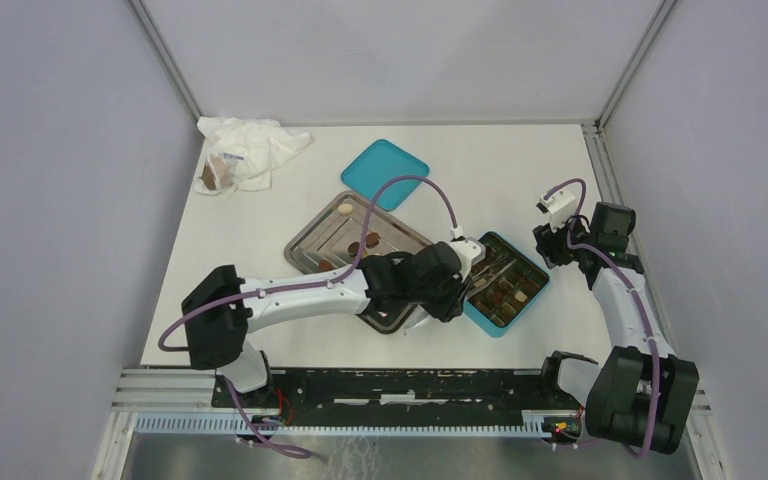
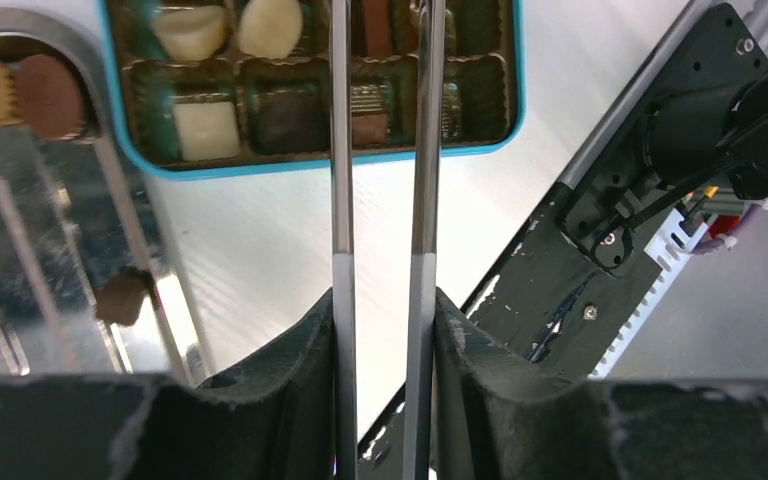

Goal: Pack the chocolate
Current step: Place the fake chocolate in the packing box, then pick up the fake chocolate from the plate.

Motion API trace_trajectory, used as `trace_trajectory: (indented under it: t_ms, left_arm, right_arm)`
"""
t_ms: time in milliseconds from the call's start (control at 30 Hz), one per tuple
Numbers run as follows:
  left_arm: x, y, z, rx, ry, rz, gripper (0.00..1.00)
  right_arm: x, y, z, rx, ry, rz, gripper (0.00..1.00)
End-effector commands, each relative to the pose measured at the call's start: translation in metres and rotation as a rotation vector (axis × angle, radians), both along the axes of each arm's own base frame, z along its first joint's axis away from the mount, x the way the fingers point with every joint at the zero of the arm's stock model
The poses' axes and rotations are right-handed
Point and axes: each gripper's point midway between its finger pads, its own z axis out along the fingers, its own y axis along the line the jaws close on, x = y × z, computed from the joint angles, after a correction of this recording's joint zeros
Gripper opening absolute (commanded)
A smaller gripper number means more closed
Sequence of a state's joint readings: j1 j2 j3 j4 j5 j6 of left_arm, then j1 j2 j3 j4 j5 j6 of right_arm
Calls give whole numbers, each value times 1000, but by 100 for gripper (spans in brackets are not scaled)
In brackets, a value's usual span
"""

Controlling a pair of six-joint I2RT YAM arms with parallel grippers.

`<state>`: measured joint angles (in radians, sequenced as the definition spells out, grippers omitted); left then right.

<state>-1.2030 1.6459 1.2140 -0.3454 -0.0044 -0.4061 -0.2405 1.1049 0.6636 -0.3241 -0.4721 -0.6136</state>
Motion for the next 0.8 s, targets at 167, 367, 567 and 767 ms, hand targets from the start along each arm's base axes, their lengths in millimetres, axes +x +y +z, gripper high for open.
trace_trajectory:
  t_ms: [167,367,567,767]
  left_arm:
    - [37,60,34,11,-121,166,40]
    - [52,108,30,61,-97,242,40]
    - [64,149,14,168,-80,305,40]
    - [66,152,2,205,-59,295,40]
  right_arm:
    - [8,0,21,-11,-67,21,59]
    - [8,1,20,-8,-66,24,59]
    - [8,1,19,-7,-63,25,59]
    - [8,1,18,-7,-59,23,59]
